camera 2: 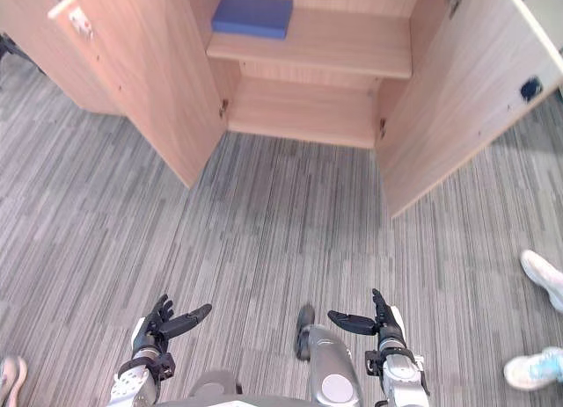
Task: Walk over to the cabinet, pick up the folder, carry it to the office cabinet, place the folder inside the office cabinet, then close the office cabinet door
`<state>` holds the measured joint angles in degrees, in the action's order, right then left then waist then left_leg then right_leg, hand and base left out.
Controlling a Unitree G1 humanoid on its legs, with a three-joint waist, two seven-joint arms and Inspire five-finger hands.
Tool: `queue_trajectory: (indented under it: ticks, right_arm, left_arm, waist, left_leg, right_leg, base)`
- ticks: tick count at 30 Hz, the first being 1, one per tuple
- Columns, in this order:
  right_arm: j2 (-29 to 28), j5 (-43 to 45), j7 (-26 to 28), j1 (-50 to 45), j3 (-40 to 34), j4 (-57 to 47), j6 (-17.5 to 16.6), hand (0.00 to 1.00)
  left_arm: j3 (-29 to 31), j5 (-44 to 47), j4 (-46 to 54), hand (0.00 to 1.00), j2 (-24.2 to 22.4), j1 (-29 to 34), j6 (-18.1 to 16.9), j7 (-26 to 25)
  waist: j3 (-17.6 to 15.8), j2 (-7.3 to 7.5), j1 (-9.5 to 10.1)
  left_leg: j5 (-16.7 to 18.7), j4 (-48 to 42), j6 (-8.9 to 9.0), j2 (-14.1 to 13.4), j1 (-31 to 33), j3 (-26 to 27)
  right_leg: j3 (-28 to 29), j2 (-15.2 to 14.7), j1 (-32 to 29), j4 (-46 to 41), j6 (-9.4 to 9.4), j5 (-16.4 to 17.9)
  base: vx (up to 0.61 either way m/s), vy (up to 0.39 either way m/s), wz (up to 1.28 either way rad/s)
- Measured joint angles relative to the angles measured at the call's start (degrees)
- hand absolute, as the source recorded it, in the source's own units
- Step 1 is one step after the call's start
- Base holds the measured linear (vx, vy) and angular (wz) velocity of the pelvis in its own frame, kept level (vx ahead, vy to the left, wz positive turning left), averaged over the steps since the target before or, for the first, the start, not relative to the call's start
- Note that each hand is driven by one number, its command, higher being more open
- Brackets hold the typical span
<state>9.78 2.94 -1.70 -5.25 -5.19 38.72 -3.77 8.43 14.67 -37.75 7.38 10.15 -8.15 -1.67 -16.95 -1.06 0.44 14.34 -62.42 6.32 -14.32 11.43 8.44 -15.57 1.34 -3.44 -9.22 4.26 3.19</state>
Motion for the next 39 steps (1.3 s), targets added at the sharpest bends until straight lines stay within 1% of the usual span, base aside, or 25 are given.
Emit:
queue_trajectory:
  ticks: [2, 4, 5, 6, 7, 8, 10, 11, 13, 14, 16, 19, 20, 21, 22, 23, 24, 26, 28, 30, 32, 34, 35, 36, 39]
  right_arm:
    - [0.28, 0.44, -0.66, 0.99, -0.09, -1.07, -0.96, 1.00]
    - [0.13, 0.51, -0.81, 2.59, -1.14, -0.24, -0.98, 1.00]
    - [-0.08, 1.33, -1.03, 3.08, -2.10, 0.58, -0.96, 1.00]
    - [-0.10, 1.64, -1.12, 3.04, -2.48, 1.01, -0.97, 1.00]
    - [-0.39, 1.89, -1.40, 2.74, -2.48, 2.33, -0.88, 1.00]
    - [-1.16, 1.94, -1.41, 2.26, -2.27, 3.02, -0.85, 1.00]
    - [-1.24, 1.93, -1.24, 2.03, -2.35, 4.12, -0.69, 1.00]
    - [-1.63, 1.88, -1.06, 2.00, -2.29, 5.43, -0.41, 1.00]
    - [-2.15, 1.79, -0.88, 1.77, -2.07, 6.20, -0.17, 1.00]
    - [-2.52, 1.26, -0.75, 1.76, -1.46, 7.03, 0.29, 1.00]
    - [-3.17, 1.18, -0.66, 1.57, 0.10, 7.08, 0.51, 1.00]
    - [-3.32, 0.40, -0.46, 2.20, 1.22, 7.06, 0.40, 1.00]
    - [-3.09, 0.14, -0.50, 2.33, 1.17, 7.06, 0.39, 1.00]
    - [-3.04, 0.15, -0.55, 2.11, 1.15, 7.04, 0.37, 1.00]
    - [-3.09, 0.15, -0.59, 1.02, 1.14, 7.00, 0.33, 1.00]
    - [-2.57, 0.14, -0.71, -0.15, 0.83, 7.36, 0.25, 1.00]
    - [-1.59, 0.14, -0.82, 0.98, 0.75, 8.79, 0.93, 1.00]
    - [-1.61, 0.17, -0.75, 0.25, -0.12, 8.11, 0.96, 1.00]
    - [-1.86, 0.22, -0.79, -1.67, -0.17, 6.02, 1.02, 1.00]
    - [-2.76, 0.41, -1.01, -2.67, -0.39, 4.11, 0.93, 1.00]
    - [-3.25, 0.50, -1.17, -2.11, -1.70, 3.44, 0.57, 1.00]
    - [-3.20, 1.15, -1.24, -1.39, -3.05, 3.47, 0.02, 1.00]
    - [-3.03, 1.46, -1.35, -1.21, -3.58, 3.70, -0.03, 1.00]
    - [-3.09, 1.47, -1.41, -1.00, -3.59, 4.31, -0.06, 1.00]
    - [-3.39, 1.43, -1.22, -2.65, -3.55, 5.29, 0.18, 1.00]
  left_arm:
    - [-0.31, -0.01, 1.15, 1.00, -0.12, -0.02, -0.02, 0.65]
    - [-0.15, -0.02, 1.33, 1.00, -0.14, -0.34, -0.01, 0.66]
    - [-0.12, -0.02, 1.26, 1.00, -0.35, -0.24, 0.06, 0.62]
    - [-0.12, -0.03, 1.28, 1.00, -0.47, -0.09, 0.05, 0.60]
    - [0.09, -0.03, 1.18, 1.00, -0.42, 0.28, 0.08, 0.39]
    - [0.46, -0.03, 1.25, 1.00, -0.05, 0.48, 0.07, 0.07]
    - [0.50, -0.07, 1.31, 1.00, -0.46, -0.12, 0.10, -0.12]
    - [0.18, -0.05, 1.20, 1.00, -0.48, 0.07, 0.23, -0.11]
    - [0.10, -0.04, 1.22, 1.00, -0.27, 0.25, 0.31, -0.14]
    - [0.03, -0.04, 1.24, 1.00, 0.28, 0.45, 0.31, -0.34]
    - [0.02, 0.02, 1.44, 1.00, 1.37, 0.72, 0.12, -0.72]
    - [0.25, 0.05, 1.39, 1.00, 2.51, -0.26, -0.28, -0.78]
    - [0.27, 0.05, 1.26, 1.00, 2.60, -0.55, -0.29, -0.80]
    - [0.23, 0.04, 1.21, 1.00, 2.67, -0.33, -0.35, -0.79]
    - [0.26, 0.03, 1.17, 1.00, 3.13, 0.04, -0.37, -0.79]
    - [0.24, -0.09, -0.33, 1.00, 2.15, -0.12, -0.39, -0.61]
    - [0.18, -0.12, -1.68, 1.00, 0.36, -0.72, 0.16, -0.72]
    - [-0.02, -0.12, -1.36, 1.00, -1.39, -0.73, 0.17, -0.41]
    - [-0.03, -0.10, -0.61, 1.00, -3.21, -0.77, 0.25, -0.33]
    - [-0.21, -0.10, 1.44, 1.00, -3.78, 0.23, 0.16, -0.31]
    - [-1.35, -0.10, 2.35, 1.00, -3.85, -0.05, 0.18, -0.29]
    - [-2.18, -0.08, 4.24, 1.00, -4.09, 0.07, 0.15, -0.25]
    - [-2.26, -0.07, 4.80, 1.00, -4.23, 0.17, 0.14, -0.17]
    - [-2.18, -0.04, 4.80, 1.00, -4.01, 0.24, 0.16, -0.16]
    - [-2.26, -0.06, 6.53, 1.00, -3.34, 0.73, 0.14, -0.29]
  waist:
    - [-0.18, 0.79, 0.93]
    - [-0.48, 1.12, 2.28]
    - [-0.47, 1.04, 2.92]
    - [-0.40, 0.92, 3.15]
    - [-0.07, 1.56, 3.87]
    - [1.06, 3.40, 3.63]
    - [1.36, 3.96, 2.90]
    - [1.36, 4.19, 2.53]
    - [1.25, 4.37, 1.62]
    - [1.21, 4.31, 0.95]
    - [1.33, 3.73, 0.07]
    - [0.74, 2.55, -0.29]
    - [0.85, 2.74, -0.60]
    - [1.22, 3.32, -0.89]
    - [1.65, 4.02, -1.04]
    - [2.08, 3.95, -1.49]
    - [2.55, 1.77, -1.40]
    - [2.62, 1.28, -1.50]
    - [2.35, 0.74, -1.40]
    - [2.50, 0.67, -0.27]
    - [2.93, 0.68, 0.10]
    - [3.41, -0.10, 0.35]
    - [3.95, -0.99, 0.39]
    - [4.10, -0.84, 0.60]
    - [4.90, -0.08, 0.24]
  left_leg:
    - [1.11, 8.61, -1.79, 1.04, 7.89, 3.27]
    - [0.54, 23.85, -1.94, 3.94, 11.17, 2.65]
    - [-2.75, 37.23, -1.26, 6.09, 10.90, 1.07]
    - [-6.20, 42.97, -1.71, 6.79, 10.57, 0.03]
    - [-14.13, 44.51, -2.98, 8.05, 8.79, -0.58]
    - [-12.63, 41.81, -6.47, 9.91, 9.48, -0.46]
    - [-8.03, 36.91, -8.47, 10.97, 9.66, 0.55]
    - [-4.68, 36.23, -9.42, 11.86, 6.15, 1.81]
    - [-2.28, 37.95, -10.50, 13.38, 0.55, 2.12]
    - [-1.08, 39.75, -11.07, 14.12, -4.33, 2.00]
    - [-0.59, 44.71, -10.91, 13.59, -11.44, 1.60]
    - [-0.62, 48.45, -10.85, 11.11, -16.99, 1.49]
    - [-0.45, 48.95, -10.53, 10.19, -18.35, 1.24]
    - [0.10, 49.68, -8.75, 9.65, -20.04, 0.81]
    - [1.01, 49.87, -6.72, 10.38, -20.93, 0.34]
    - [3.71, 49.44, -2.74, 9.65, -23.03, -1.16]
    - [3.49, 47.27, -1.42, 7.32, -22.30, -1.68]
    - [1.77, 40.49, 0.71, 5.94, -20.37, -1.90]
    - [-4.82, 21.68, 1.53, 2.27, -13.54, -1.12]
    - [-2.11, 12.98, 1.30, -1.55, -8.93, 1.49]
    - [0.93, 18.62, 0.25, -1.20, -6.01, 3.31]
    - [1.24, 33.47, -0.03, 1.10, -5.07, 2.58]
    - [-3.23, 42.97, -0.73, 2.52, -5.38, 1.42]
    - [-5.63, 43.98, -2.47, 3.07, -5.96, 1.74]
    - [-6.83, 48.93, -3.44, 6.25, -8.61, 3.28]
  right_leg:
    - [1.97, 0.36, 5.41, 5.11, -0.47, 0.42]
    - [4.64, -0.01, 8.47, 7.14, -1.53, 1.49]
    - [6.12, -0.50, 10.71, 8.16, -2.63, 2.98]
    - [6.67, -0.54, 11.84, 8.44, -3.22, 3.88]
    - [8.65, -1.42, 13.76, 8.15, -4.24, 6.05]
    - [9.28, -3.72, 13.29, 5.36, -5.55, 8.97]
    - [10.11, -6.26, 9.78, -5.54, -8.52, 12.28]
    - [10.46, -8.12, 5.74, -19.68, -10.18, 11.82]
    - [10.15, -11.57, -0.51, -37.89, -14.56, 7.09]
    - [8.65, -13.51, -3.78, -47.30, -12.42, 8.31]
    - [5.03, -13.73, -7.86, -49.41, -8.60, 10.74]
    - [-0.01, -10.74, -13.27, -34.72, -6.69, 12.95]
    - [-0.31, -9.10, -15.00, -24.36, -6.73, 11.34]
    - [0.29, -7.18, -14.61, -10.69, -7.09, 5.39]
    - [1.45, -6.68, -13.84, -3.65, -6.74, 0.06]
    - [2.91, -6.54, -13.45, -3.85, -2.84, -10.41]
    - [2.77, -5.22, -14.30, -7.22, -1.78, -8.02]
    - [1.53, -5.10, -12.79, -9.06, -2.11, -3.64]
    - [-0.05, -4.21, -7.03, -6.86, -1.73, -1.37]
    - [-0.37, -2.99, -2.23, -3.42, -1.29, -1.02]
    - [-0.15, -2.93, 0.40, -0.57, -1.68, -1.31]
    - [0.74, -2.93, 1.50, 1.16, -2.39, -1.77]
    - [1.56, -2.66, 1.46, 1.85, -3.16, -2.01]
    - [2.44, -2.77, 1.49, 2.24, -3.75, -2.14]
    - [3.72, -5.08, 2.84, 5.61, -5.75, -3.33]
  base:
    - [0.59, -0.100, -0.40]
    - [0.53, 0.039, -0.67]
    - [0.42, 0.110, -0.55]
    - [0.53, 0.184, -0.71]
    - [0.68, 0.270, -0.52]
    - [0.71, 0.267, -0.35]
    - [0.68, 0.239, -0.10]
    - [0.61, 0.228, -0.19]
    - [0.57, 0.187, -0.01]
    - [0.55, 0.123, 0.07]
    - [0.46, 0.034, 0.04]
    - [0.54, -0.071, 0.11]
    - [0.48, -0.134, 0.33]
    - [0.50, -0.149, 0.41]
    - [0.52, -0.180, 0.58]
    - [0.51, -0.181, 0.39]
    - [0.49, -0.174, 0.36]
    - [0.47, -0.199, 0.29]
    - [0.45, -0.215, 0.37]
    - [0.28, -0.090, -0.01]
    - [0.24, -0.043, -0.06]
    - [0.23, 0.072, -0.22]
    - [0.19, 0.130, -0.38]
    - [0.17, 0.143, -0.37]
    - [0.16, 0.155, -0.11]
